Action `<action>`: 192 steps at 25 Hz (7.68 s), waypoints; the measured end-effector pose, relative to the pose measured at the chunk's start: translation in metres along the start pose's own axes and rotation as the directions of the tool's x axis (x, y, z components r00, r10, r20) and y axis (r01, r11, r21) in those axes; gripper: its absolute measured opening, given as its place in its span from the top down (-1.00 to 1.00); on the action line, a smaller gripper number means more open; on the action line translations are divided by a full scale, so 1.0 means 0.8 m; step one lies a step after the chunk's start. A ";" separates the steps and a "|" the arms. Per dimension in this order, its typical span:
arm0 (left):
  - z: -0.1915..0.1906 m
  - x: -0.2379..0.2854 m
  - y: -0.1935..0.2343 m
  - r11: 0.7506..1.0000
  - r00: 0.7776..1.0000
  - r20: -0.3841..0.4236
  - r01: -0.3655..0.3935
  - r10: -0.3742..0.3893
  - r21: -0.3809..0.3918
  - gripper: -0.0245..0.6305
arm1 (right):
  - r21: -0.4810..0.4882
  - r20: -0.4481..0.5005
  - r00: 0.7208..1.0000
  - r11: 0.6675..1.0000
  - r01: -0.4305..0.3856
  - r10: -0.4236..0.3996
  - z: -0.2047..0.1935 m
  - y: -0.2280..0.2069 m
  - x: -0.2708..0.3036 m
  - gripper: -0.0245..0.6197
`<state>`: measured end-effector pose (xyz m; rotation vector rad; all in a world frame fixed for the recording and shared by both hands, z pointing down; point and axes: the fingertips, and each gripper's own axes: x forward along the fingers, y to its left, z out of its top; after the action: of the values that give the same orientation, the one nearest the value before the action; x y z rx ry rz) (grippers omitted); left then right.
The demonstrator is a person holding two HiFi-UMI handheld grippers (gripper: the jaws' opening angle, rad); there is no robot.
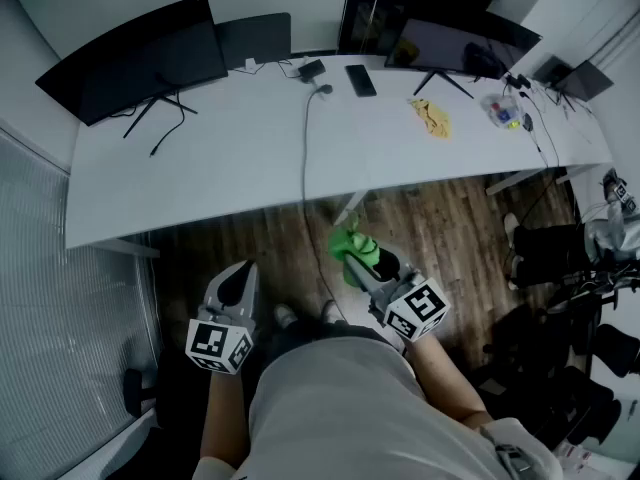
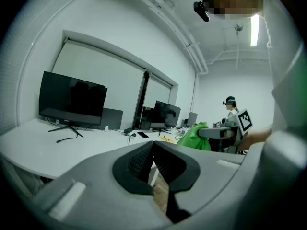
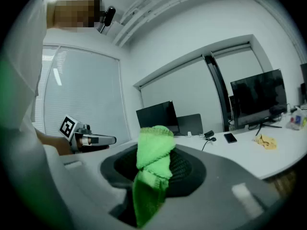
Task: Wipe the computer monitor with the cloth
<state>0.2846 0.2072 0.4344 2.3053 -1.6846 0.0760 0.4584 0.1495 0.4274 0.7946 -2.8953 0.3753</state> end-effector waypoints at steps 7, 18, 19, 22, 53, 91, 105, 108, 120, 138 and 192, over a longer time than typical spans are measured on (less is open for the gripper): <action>-0.001 -0.013 0.019 0.999 1.000 -0.019 0.023 -0.022 0.029 0.90 | -0.011 -0.018 1.000 1.000 -0.021 0.020 0.000 0.020 0.027 0.51; -0.022 -0.020 0.110 1.000 0.999 -0.045 -0.022 0.022 -0.002 0.90 | 0.014 -0.001 0.999 0.999 0.038 -0.038 0.008 0.011 0.094 0.51; -0.025 -0.019 0.118 1.000 0.998 -0.052 -0.030 0.029 -0.006 0.90 | 0.026 0.001 0.999 0.998 0.051 -0.051 0.008 0.007 0.098 0.51; -0.028 -0.010 0.140 0.999 0.996 -0.069 -0.049 0.048 -0.013 0.90 | 0.078 -0.003 0.997 0.994 0.073 -0.073 0.005 -0.013 0.115 0.51; 0.095 0.328 0.332 0.984 0.978 -0.107 -0.180 0.179 -0.001 0.90 | 0.138 0.156 0.970 0.968 -0.209 0.188 0.182 -0.279 0.461 0.51; 0.143 0.314 0.528 0.999 0.992 -0.115 -0.051 0.050 -0.003 0.90 | 0.357 0.422 0.898 0.889 -0.288 0.122 0.375 -0.245 0.745 0.51; 0.139 0.313 0.520 0.995 0.986 -0.138 -0.096 0.093 -0.013 0.90 | 0.484 0.431 0.892 0.799 -0.357 0.138 0.343 -0.254 0.760 0.51; 0.134 0.309 0.517 0.994 0.984 -0.146 -0.109 0.106 -0.012 0.90 | 0.516 0.422 0.897 0.780 -0.355 0.130 0.327 -0.257 0.762 0.51; 0.113 0.285 0.509 0.980 0.966 -0.175 -0.197 0.189 -0.027 0.90 | 0.623 0.366 0.922 0.702 -0.345 0.129 0.246 -0.273 0.781 0.51; 0.076 0.247 0.504 0.935 0.910 -0.251 -0.352 0.330 -0.046 0.90 | 0.755 0.283 0.950 0.580 -0.306 0.134 0.107 -0.313 0.812 0.51; 0.034 0.142 0.538 0.937 0.914 -0.258 -0.341 0.313 -0.073 0.90 | 0.465 -0.191 0.980 0.884 0.051 0.044 -0.063 -0.277 0.857 0.51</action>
<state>-0.0872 -0.0243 0.5164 1.8245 -1.8715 0.3079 -0.0120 -0.3547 0.6420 0.7637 -2.6398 1.1179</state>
